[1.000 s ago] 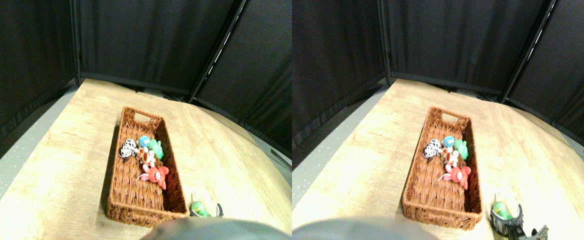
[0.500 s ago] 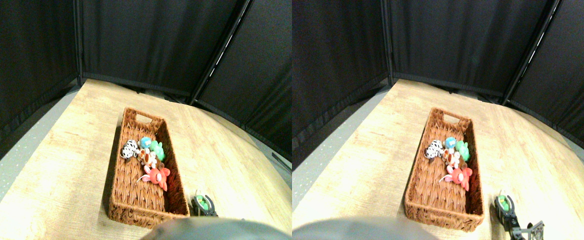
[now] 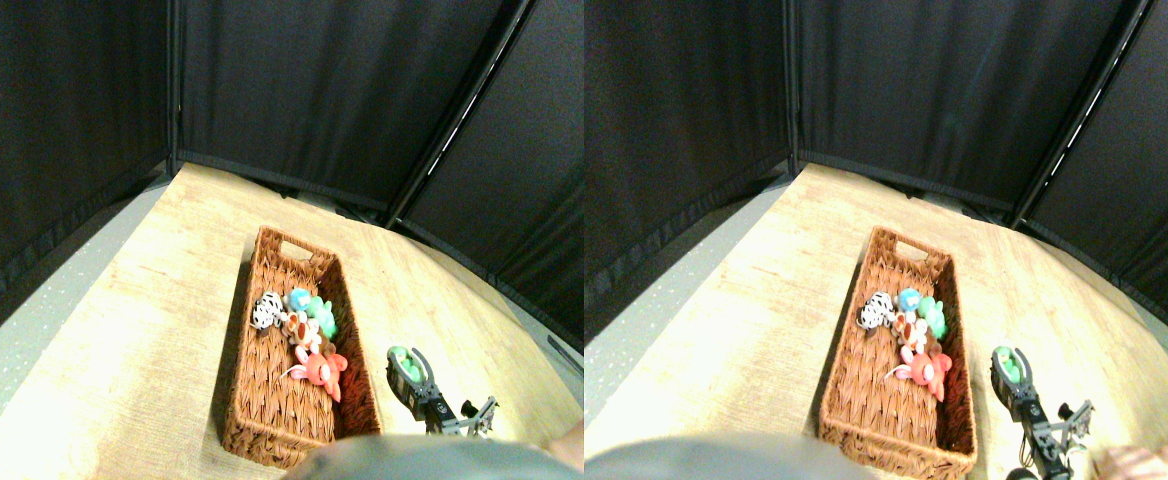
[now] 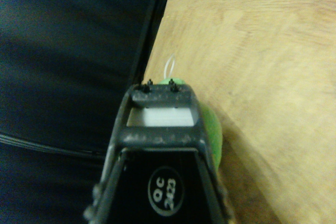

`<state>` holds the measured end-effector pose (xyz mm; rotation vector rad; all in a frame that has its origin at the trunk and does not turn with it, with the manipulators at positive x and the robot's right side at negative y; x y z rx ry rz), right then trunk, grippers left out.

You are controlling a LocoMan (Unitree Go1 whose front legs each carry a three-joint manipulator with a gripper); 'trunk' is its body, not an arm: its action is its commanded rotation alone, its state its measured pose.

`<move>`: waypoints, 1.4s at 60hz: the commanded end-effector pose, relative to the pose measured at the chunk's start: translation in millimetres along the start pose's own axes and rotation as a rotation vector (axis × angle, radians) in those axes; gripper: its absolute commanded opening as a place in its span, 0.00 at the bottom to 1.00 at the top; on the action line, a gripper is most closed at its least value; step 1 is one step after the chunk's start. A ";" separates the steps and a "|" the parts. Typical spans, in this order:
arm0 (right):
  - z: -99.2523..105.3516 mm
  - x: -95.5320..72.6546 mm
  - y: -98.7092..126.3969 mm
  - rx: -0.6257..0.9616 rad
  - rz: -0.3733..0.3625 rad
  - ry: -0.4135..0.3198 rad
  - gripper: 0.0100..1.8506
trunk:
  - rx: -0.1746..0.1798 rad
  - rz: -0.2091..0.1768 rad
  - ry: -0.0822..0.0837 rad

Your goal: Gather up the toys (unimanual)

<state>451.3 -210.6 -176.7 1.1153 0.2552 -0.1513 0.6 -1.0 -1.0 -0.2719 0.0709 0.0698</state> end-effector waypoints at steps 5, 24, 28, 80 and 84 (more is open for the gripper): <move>7.6 14.4 56.4 0.011 0.089 0.031 0.03 | -0.040 0.033 -0.031; -13.0 22.6 83.2 -0.019 0.104 0.101 0.03 | -0.082 0.082 -0.042; -19.9 25.9 86.4 -0.014 0.115 0.121 0.03 | -0.091 0.099 -0.043; -53.9 32.2 82.0 -0.107 0.013 0.273 0.71 | -0.109 0.146 -0.039; -49.9 31.7 80.5 -0.101 0.035 0.259 0.69 | -0.104 0.140 -0.036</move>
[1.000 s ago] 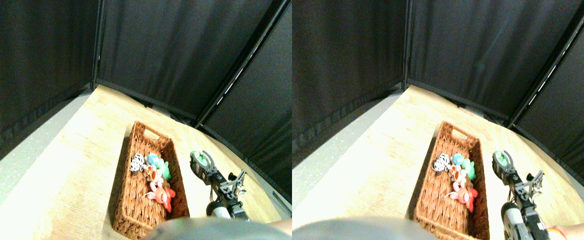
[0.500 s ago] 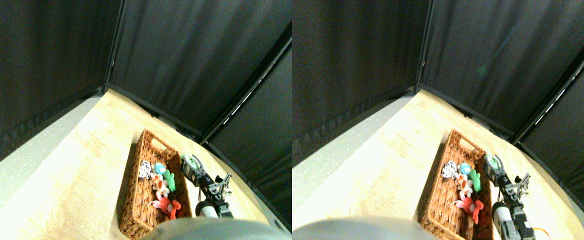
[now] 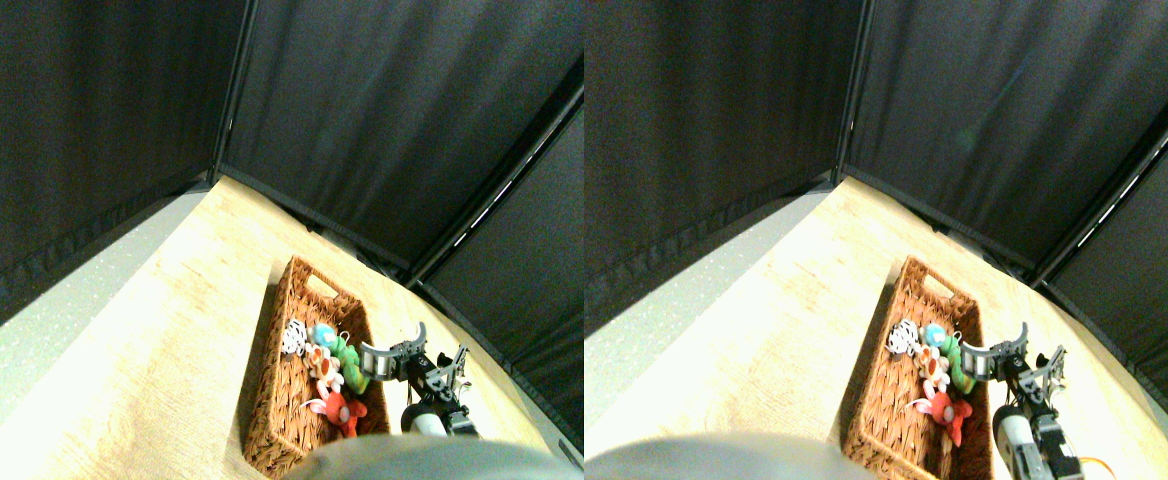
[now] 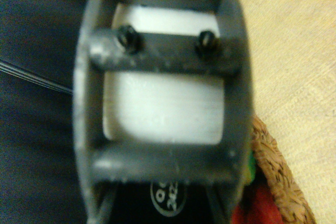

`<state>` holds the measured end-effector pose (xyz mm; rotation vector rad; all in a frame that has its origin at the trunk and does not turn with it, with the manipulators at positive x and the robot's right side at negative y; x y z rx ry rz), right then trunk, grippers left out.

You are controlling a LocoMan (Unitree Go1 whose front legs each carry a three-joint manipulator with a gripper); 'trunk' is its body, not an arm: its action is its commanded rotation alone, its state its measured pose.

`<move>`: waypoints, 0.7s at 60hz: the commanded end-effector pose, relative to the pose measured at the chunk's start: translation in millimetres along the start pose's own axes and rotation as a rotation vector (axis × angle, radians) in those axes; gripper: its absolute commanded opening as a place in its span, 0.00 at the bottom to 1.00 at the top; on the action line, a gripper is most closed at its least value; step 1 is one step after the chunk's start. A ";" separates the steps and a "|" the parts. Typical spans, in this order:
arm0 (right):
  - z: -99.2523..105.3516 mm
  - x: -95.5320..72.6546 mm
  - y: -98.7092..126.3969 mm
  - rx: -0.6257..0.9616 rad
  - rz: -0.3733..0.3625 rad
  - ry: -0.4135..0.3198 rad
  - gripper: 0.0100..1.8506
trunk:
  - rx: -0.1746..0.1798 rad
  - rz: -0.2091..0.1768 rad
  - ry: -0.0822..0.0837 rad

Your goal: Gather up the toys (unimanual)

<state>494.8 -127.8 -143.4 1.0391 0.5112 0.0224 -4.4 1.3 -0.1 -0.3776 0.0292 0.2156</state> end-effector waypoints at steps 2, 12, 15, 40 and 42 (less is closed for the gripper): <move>9.0 -3.2 2.2 0.010 0.040 -0.042 0.69 | 0.013 0.004 0.018; 29.5 -11.4 -9.6 0.062 0.037 -0.149 0.57 | 0.036 -0.016 0.017; 43.2 -15.2 -16.9 0.059 0.015 -0.202 0.49 | 0.047 -0.028 0.024; 82.8 -55.6 -76.2 0.046 -0.039 -0.408 0.28 | 0.148 -0.139 0.076; 81.3 -58.4 -77.6 0.065 -0.055 -0.420 0.30 | 0.152 -0.142 0.078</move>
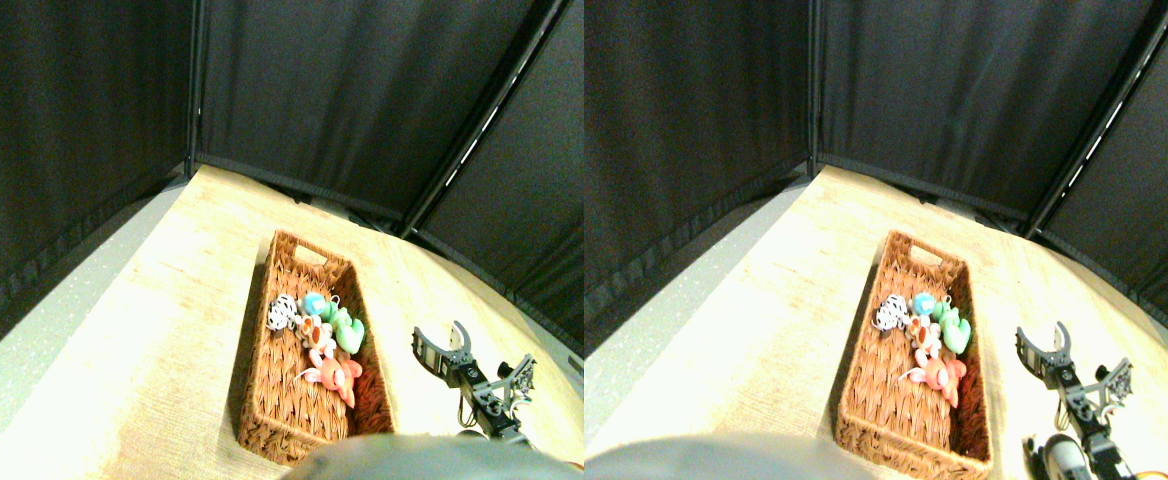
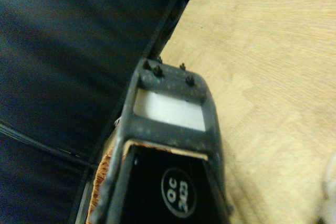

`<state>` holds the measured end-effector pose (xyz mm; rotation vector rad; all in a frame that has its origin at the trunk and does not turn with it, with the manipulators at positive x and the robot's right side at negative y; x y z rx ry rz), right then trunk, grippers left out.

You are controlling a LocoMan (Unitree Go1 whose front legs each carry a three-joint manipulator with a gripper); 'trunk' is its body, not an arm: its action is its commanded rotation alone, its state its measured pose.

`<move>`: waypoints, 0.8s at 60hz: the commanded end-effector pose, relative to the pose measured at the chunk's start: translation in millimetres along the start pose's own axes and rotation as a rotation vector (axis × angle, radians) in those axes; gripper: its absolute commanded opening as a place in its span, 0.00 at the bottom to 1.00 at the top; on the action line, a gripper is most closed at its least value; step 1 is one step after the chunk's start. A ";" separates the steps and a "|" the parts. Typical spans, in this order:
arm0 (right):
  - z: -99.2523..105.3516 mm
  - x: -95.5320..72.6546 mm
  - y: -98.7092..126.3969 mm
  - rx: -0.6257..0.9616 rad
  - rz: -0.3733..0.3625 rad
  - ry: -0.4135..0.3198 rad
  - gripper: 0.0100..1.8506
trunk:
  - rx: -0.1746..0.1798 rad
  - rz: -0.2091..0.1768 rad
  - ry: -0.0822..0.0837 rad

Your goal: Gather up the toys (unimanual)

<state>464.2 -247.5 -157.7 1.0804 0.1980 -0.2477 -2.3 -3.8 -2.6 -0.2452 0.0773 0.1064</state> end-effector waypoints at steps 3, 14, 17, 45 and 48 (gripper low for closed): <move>3.7 -13.1 -3.3 -0.005 0.001 -0.055 0.29 | 0.021 -0.055 0.028; 1.4 -33.6 -24.7 0.026 -0.060 -0.046 0.30 | 0.032 -0.074 0.037; 1.4 -38.9 -32.7 0.014 -0.092 -0.054 0.34 | 0.033 -0.080 0.040; -0.1 -58.1 -78.1 0.134 -0.250 0.018 0.38 | 0.026 -0.084 0.046; -1.2 -57.3 -81.9 0.136 -0.267 0.018 0.40 | 0.025 -0.083 0.047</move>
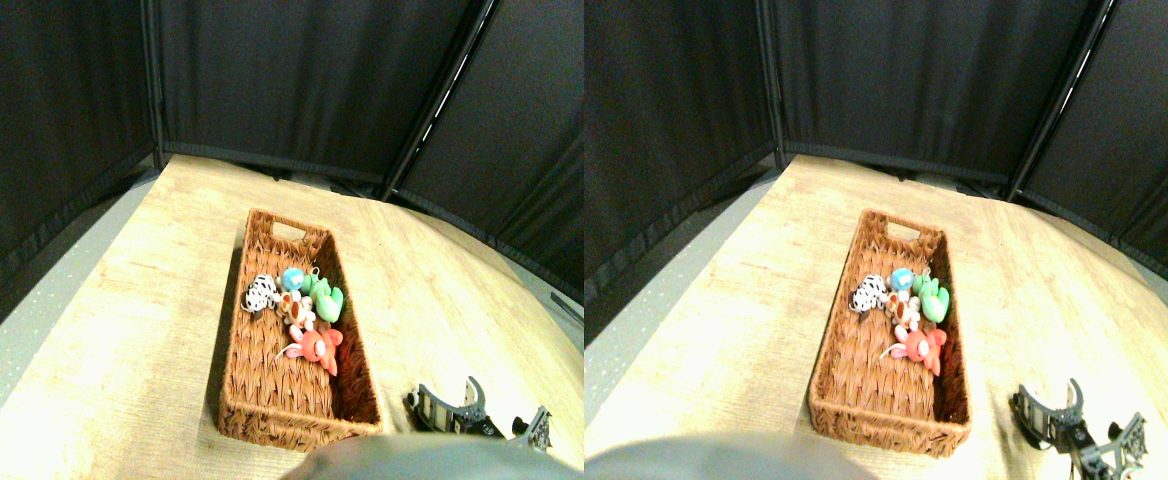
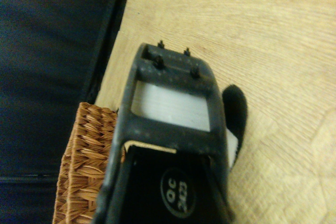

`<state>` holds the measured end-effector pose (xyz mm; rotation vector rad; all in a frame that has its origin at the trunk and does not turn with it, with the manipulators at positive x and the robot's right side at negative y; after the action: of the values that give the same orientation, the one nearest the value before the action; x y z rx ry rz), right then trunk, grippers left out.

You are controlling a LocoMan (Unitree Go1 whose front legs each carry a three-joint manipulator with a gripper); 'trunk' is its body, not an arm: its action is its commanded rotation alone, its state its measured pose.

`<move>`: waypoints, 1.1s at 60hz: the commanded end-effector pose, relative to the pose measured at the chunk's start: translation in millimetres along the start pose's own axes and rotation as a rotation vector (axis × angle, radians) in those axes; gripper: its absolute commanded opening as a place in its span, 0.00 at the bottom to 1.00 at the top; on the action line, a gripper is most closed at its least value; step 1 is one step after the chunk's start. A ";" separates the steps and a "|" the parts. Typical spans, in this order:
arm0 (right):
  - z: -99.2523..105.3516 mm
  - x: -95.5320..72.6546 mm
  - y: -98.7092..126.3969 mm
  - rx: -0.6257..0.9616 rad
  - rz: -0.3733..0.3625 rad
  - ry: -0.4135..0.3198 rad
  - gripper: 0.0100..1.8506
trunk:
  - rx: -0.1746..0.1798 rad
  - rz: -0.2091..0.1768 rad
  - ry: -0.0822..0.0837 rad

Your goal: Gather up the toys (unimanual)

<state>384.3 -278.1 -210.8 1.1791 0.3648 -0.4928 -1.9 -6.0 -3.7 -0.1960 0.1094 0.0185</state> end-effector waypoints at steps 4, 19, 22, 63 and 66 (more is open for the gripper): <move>-1.5 5.6 -3.6 -0.001 -0.001 -0.004 0.38 | -0.030 -0.002 0.006; -1.0 21.4 -24.1 -0.033 -0.061 0.010 0.43 | -0.032 0.005 0.005; -1.6 24.6 -27.3 -0.028 -0.070 0.030 0.46 | -0.036 0.008 0.005; -6.7 38.3 -24.2 0.027 -0.004 -0.100 0.08 | -0.028 0.004 0.007; -7.8 35.2 -16.3 0.041 -0.002 -0.107 0.09 | -0.028 0.004 0.007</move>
<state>404.2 -284.6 -250.6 1.1824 0.2761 -0.5511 -2.7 -3.1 -2.5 -0.2123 0.1073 0.0254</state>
